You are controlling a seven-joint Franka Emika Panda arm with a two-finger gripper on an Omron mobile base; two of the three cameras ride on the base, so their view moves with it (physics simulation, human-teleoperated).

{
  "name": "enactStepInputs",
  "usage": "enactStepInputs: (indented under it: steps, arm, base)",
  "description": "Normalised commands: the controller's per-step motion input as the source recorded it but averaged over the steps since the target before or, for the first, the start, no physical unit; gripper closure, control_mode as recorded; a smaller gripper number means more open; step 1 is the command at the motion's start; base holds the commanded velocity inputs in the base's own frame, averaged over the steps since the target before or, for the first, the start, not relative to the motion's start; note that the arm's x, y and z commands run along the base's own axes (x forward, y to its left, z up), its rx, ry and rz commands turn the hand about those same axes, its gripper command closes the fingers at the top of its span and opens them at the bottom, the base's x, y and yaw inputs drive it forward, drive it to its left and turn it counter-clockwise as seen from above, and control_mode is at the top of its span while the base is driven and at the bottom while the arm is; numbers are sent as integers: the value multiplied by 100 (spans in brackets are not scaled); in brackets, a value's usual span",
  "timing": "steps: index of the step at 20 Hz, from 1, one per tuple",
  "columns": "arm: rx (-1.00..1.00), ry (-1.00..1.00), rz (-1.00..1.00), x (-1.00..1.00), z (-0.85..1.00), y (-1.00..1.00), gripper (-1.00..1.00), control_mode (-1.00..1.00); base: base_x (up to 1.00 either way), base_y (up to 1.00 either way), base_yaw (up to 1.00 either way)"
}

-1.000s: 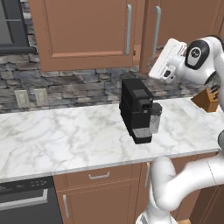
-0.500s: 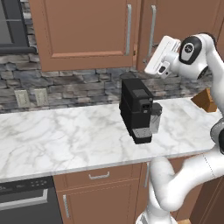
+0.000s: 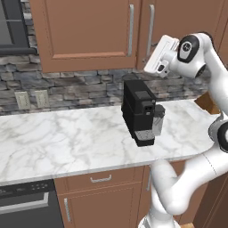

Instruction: Pick up the sponge and bar soap from the sink, and place them back in the cabinet, and close the cabinet doors.

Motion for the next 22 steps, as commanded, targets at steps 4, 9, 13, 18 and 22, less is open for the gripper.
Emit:
enactStepInputs:
  steps: [4, 9, 13, 18, 22]
  arm:
    - [0, 0, 0, 28, 0, 0, -100, -100]
    - [0, 1, 0, 30, 0, 0, -100, -100]
    - [0, 3, 0, 28, 0, 0, -100, -100]
    - [0, 3, 0, 25, 0, 0, -100, -100]
    - [0, 4, 0, 23, 0, 0, -100, -100]
  base:
    - [0, 0, 0]
    - [0, 0, 0]
    - [0, 0, 0]
    - [0, 0, 0]
    - [0, 0, 0]
